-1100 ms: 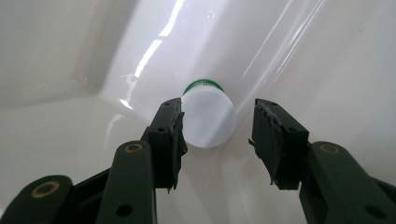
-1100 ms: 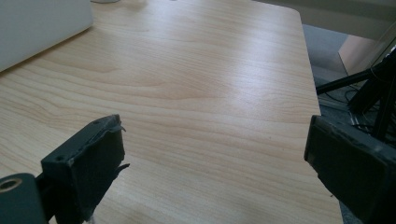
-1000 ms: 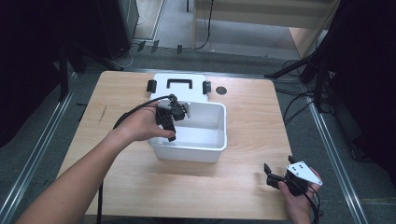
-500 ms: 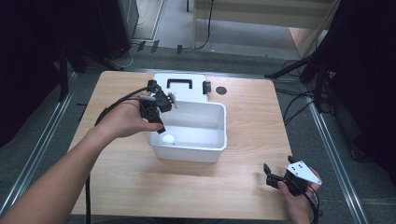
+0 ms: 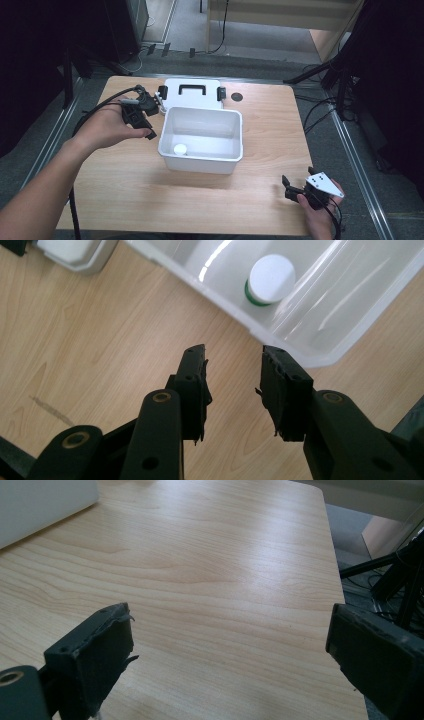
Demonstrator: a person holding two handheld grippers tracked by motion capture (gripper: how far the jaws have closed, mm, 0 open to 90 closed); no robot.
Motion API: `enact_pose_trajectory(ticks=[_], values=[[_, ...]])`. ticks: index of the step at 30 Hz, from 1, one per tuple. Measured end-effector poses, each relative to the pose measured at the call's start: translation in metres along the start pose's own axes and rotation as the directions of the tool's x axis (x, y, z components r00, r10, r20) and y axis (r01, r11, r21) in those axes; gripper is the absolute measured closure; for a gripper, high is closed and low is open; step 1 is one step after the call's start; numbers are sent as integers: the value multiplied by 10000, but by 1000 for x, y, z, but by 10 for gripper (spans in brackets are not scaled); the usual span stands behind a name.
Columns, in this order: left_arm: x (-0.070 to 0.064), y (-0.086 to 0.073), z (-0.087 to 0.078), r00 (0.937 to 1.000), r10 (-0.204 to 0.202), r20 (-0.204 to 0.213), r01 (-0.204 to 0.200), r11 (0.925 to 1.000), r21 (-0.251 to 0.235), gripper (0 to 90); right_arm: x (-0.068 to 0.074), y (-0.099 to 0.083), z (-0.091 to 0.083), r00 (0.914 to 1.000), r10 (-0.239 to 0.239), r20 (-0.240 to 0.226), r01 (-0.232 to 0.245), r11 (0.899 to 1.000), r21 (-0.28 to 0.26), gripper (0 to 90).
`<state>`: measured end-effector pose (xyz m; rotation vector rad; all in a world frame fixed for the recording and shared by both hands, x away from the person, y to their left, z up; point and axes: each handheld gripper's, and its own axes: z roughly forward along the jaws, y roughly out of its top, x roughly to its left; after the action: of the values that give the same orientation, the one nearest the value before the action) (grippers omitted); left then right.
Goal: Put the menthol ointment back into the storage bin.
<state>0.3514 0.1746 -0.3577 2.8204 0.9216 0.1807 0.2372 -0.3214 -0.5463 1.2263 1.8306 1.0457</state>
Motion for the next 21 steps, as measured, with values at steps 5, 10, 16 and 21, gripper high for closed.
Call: enact_pose_trajectory(ticks=[5, 10, 16, 21], values=[[4, -19, 4, 9995, -311, -35, 311, 9994, -171, 599, 0, 0, 0, 10000, -11, 18, 11, 10000, 6, 51], [1, -34, 10, 9962, -627, -598, 600, 9971, -462, 470, 0, 0, 1, 10000, -43, 26, 43, 10000, -3, 51], [-2, -57, 23, 9833, -1462, -1087, 1365, 9863, -922, 299, 0, 0, 1, 10000, -65, 42, 65, 10000, 18, 51], [-4, -77, 35, 9723, -2001, -1205, 1826, 9729, -1422, 133, 1, 0, 1, 9999, -88, 65, 87, 9999, 49, 53]])
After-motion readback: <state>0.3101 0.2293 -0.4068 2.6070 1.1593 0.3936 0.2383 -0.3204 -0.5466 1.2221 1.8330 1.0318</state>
